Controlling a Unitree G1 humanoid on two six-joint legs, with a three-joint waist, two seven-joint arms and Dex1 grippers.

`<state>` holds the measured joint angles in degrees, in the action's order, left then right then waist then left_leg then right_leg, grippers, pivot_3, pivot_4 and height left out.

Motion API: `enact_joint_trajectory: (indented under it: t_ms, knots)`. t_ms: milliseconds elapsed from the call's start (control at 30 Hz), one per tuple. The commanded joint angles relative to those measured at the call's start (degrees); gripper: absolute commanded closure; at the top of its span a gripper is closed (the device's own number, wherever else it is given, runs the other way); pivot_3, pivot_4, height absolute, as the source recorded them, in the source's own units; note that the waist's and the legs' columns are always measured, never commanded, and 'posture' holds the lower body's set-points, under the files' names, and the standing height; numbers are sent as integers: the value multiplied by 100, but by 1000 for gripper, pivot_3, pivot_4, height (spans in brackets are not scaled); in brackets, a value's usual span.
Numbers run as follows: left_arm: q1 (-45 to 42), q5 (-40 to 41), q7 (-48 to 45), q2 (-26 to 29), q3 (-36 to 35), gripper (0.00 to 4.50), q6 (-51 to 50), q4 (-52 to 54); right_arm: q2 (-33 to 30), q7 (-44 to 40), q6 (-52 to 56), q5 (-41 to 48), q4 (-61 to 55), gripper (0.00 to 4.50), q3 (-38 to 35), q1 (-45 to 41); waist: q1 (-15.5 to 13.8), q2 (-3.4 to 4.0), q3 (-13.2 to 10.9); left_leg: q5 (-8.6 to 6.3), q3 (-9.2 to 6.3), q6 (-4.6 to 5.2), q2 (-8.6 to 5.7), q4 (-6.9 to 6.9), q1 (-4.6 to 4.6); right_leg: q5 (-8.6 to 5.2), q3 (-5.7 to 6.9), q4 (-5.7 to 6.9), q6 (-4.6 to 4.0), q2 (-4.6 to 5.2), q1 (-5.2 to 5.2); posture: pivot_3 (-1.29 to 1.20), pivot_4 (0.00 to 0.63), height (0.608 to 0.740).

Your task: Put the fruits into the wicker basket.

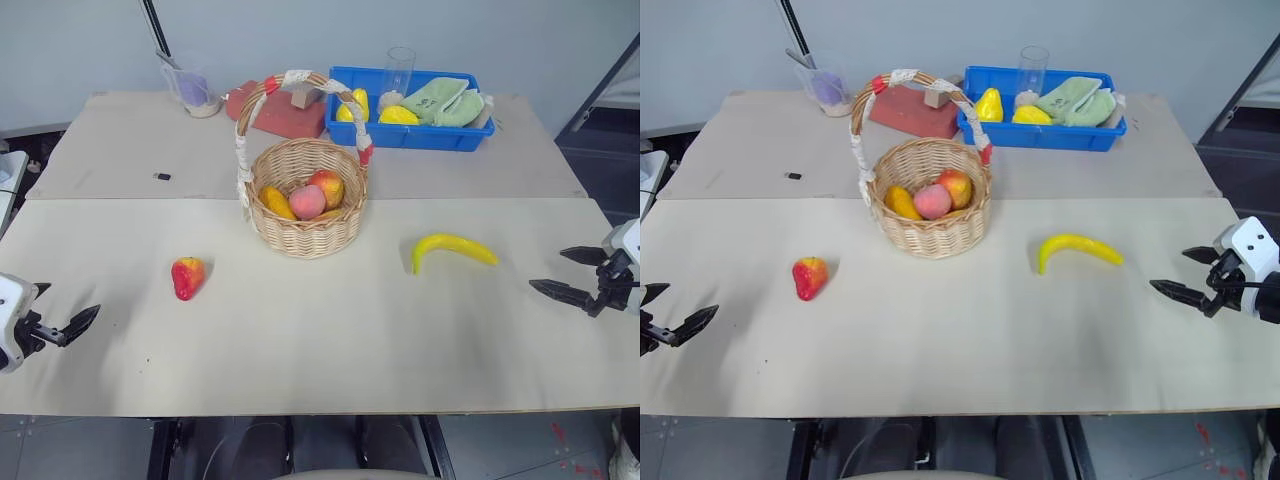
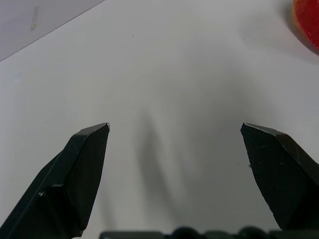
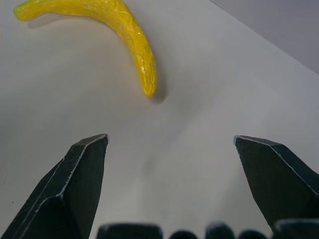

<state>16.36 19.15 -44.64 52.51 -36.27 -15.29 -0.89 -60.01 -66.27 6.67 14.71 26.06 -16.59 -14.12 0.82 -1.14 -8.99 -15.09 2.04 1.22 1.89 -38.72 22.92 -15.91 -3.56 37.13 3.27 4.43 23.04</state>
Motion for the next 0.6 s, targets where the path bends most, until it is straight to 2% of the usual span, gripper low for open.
enact_joint_trajectory:
  t_ms: [33, 433, 600]
  knots:
    - [-18, 15, -16, -36, -129, 0, 23, 180, -106, -13, -28, 37, -70, 26, -115, 17, 0, 0, 0, 0, 0, 0, 0, 0, 0, 0, 0, 0, 0, 0, 0, 0, 150, 740]
    - [-336, 185, -42, -218, -252, 0, 171, 181, -89, 13, -52, 36, -121, 26, -90, -21, -3, 0, 0, 0, 1, 0, 0, -1, 0, 0, -2, 1, 0, 0, 0, 0, 150, 740]
    - [-346, 318, -326, -184, -269, 0, 120, 167, -53, 82, 17, 82, -131, 26, -125, -100, 1, 0, 0, 0, 2, 0, 0, -1, 0, 0, -2, 1, 0, 0, 0, 0, 150, 740]
